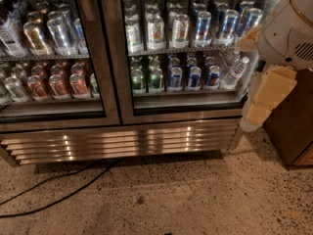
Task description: Open left fridge door
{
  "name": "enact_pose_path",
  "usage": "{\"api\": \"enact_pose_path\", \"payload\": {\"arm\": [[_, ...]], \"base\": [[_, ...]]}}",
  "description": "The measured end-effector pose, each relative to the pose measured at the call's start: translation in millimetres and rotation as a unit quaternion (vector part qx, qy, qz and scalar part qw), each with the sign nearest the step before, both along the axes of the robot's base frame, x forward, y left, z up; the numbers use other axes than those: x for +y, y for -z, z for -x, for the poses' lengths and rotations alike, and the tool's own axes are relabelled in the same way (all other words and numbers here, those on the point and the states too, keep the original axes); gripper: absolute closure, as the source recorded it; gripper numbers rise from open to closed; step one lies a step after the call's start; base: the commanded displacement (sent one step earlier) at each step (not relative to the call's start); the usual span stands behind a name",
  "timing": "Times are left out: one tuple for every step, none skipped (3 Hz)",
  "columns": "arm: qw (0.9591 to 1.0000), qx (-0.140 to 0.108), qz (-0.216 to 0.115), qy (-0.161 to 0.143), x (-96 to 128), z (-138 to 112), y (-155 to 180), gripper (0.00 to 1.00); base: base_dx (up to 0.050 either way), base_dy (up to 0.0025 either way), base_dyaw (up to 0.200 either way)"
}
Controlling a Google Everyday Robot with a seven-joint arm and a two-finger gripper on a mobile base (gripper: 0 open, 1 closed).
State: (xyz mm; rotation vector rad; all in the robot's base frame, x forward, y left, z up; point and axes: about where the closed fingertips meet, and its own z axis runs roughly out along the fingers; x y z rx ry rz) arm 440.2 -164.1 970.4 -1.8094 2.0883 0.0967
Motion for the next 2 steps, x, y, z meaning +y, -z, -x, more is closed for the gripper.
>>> {"api": "enact_pose_path", "payload": {"arm": [[0.9966, 0.007, -0.055, -0.06, 58, 9, -11, 0.0], [0.9854, 0.012, -0.128, -0.112, 94, 14, -25, 0.0]], "base": [[0.0, 0.0, 0.0], [0.0, 0.0, 0.0]]}}
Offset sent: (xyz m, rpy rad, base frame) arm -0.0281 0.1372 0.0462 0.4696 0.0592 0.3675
